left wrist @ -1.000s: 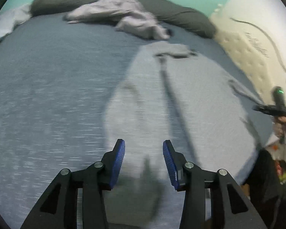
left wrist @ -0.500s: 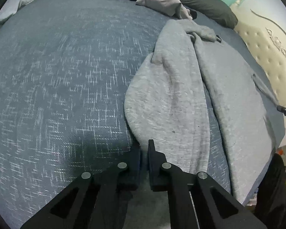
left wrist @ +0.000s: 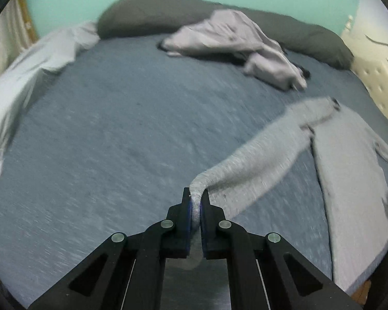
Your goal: Fold clothes
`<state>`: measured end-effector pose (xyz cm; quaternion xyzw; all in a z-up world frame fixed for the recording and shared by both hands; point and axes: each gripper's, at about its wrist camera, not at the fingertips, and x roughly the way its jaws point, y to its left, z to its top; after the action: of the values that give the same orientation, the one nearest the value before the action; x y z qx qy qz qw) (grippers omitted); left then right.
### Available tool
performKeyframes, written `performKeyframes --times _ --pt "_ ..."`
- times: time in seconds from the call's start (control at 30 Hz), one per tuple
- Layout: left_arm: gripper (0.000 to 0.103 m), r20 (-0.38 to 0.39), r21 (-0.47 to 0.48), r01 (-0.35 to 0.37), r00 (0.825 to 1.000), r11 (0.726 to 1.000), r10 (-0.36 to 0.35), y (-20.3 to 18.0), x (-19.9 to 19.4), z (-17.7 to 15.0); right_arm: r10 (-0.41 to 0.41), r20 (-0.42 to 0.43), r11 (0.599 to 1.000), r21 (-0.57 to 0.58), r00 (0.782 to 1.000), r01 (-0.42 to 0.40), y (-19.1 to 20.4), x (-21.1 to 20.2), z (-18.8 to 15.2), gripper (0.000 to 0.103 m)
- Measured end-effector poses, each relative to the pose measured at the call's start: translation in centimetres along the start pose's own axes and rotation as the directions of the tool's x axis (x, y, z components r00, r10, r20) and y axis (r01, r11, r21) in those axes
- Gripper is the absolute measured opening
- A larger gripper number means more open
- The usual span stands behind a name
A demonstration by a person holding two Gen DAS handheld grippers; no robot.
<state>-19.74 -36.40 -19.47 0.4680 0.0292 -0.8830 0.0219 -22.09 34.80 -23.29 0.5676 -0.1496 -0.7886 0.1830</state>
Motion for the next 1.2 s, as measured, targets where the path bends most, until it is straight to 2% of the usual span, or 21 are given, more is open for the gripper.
performKeyframes --times 0.1,0.23,0.37,0.5,0.57,0.7,0.77,0.9,1.0,1.1,1.2 --pt "0.005 0.026 -0.011 -0.054 0.998 0.998 0.054 1.9 -0.5 1.9 -0.006 0.002 1.000 0.003 1.000 0.006 -0.1 -0.1 0.1 0.004" --pt "0.005 0.056 -0.053 -0.087 0.994 0.995 0.090 4.3 -1.0 3.2 -0.012 0.001 1.000 0.010 1.000 0.012 -0.5 -0.1 0.3 0.004" --pt "0.005 0.012 -0.047 -0.084 0.996 0.995 0.085 4.4 1.2 2.5 -0.015 -0.013 1.000 0.010 1.000 0.015 -0.6 0.5 0.2 0.004" --pt "0.005 -0.048 -0.081 -0.052 0.998 0.995 0.048 5.6 2.9 0.4 -0.017 -0.028 1.000 0.008 0.999 0.017 -0.5 1.3 0.0 0.004" --pt "0.006 -0.056 -0.110 -0.048 0.998 0.993 0.042 6.3 3.9 -0.2 -0.015 -0.036 1.000 0.005 0.999 0.016 -0.4 1.8 -0.1 0.004" --pt "0.012 -0.057 -0.170 -0.045 0.998 0.984 0.036 7.5 4.7 -0.6 -0.010 -0.052 1.000 -0.005 0.999 0.010 -0.1 2.9 -0.2 0.004" --pt "0.013 -0.059 -0.164 -0.049 0.997 0.985 0.040 7.7 4.8 -0.6 -0.002 -0.057 1.000 -0.015 0.998 0.001 0.2 3.4 -0.2 0.004" --pt "0.025 -0.034 -0.185 -0.056 0.998 0.981 0.050 8.6 3.9 -0.4 0.024 -0.068 0.998 -0.050 0.997 -0.027 1.6 4.9 0.5 0.004" --pt "0.026 -0.009 -0.220 -0.066 0.998 0.973 0.065 9.9 2.9 -0.3 0.041 -0.075 0.996 -0.072 0.996 -0.047 2.9 6.4 1.1 0.004" --pt "0.028 -0.009 -0.213 -0.052 0.999 0.976 0.051 10.2 2.3 -0.7 0.054 -0.076 0.993 -0.104 0.996 -0.062 5.0 8.1 2.3 0.004" --pt "0.029 -0.022 -0.147 -0.037 0.999 0.988 0.034 8.9 2.3 -1.6 0.088 -0.063 0.986 -0.133 0.994 -0.096 8.0 10.1 4.5 0.004"
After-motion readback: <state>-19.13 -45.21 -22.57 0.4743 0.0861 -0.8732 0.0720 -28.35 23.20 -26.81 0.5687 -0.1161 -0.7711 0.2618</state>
